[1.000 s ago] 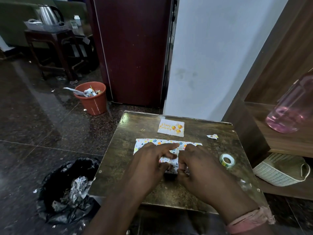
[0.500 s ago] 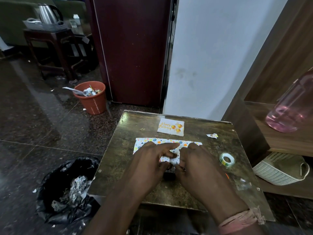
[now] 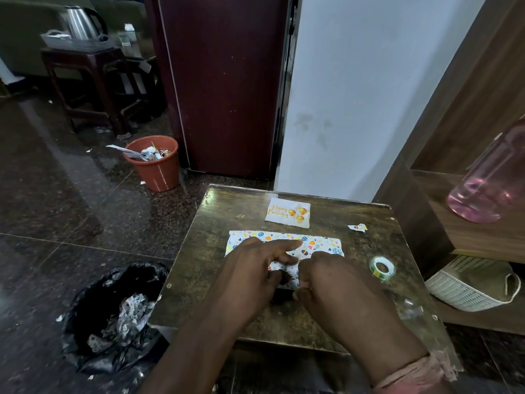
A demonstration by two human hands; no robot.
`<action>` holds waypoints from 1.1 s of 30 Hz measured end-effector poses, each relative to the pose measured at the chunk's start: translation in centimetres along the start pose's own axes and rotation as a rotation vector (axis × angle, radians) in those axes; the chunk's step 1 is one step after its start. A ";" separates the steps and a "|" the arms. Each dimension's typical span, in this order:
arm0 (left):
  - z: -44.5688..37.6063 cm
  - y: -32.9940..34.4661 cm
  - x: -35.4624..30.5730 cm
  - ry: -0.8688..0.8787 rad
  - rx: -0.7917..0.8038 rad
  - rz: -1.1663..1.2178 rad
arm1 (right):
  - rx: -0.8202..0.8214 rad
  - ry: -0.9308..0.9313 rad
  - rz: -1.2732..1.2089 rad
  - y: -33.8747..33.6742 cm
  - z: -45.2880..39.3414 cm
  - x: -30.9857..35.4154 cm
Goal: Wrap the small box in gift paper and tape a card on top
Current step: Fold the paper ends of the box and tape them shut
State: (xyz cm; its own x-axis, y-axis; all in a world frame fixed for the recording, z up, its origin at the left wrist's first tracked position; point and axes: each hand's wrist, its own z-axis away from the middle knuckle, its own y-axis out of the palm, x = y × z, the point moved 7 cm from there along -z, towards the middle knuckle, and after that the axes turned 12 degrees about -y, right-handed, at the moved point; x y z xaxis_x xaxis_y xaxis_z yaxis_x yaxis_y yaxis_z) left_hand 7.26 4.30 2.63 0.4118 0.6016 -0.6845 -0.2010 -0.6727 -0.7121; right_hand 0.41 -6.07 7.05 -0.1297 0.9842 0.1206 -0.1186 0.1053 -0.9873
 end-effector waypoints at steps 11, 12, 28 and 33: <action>0.2 -0.2 0.0 0.005 -0.024 -0.008 | -0.042 0.017 0.064 -0.1 -0.1 0.1; 0.2 -0.2 0.0 0.001 -0.022 -0.010 | -0.076 0.026 0.063 -0.2 -0.1 0.0; 0.1 0.0 0.2 -0.006 -0.021 -0.009 | -0.306 0.204 0.027 0.9 -0.5 -0.8; 0.1 0.0 0.3 -0.016 -0.017 0.001 | -0.307 0.286 0.113 2.0 -0.3 -1.1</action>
State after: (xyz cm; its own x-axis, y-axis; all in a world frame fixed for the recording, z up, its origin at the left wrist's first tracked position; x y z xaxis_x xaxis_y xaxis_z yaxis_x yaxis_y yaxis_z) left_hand 7.29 4.53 2.43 0.3972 0.6076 -0.6877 -0.1866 -0.6803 -0.7088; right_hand 0.64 -6.88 4.95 0.1577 0.9873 0.0193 0.1844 -0.0102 -0.9828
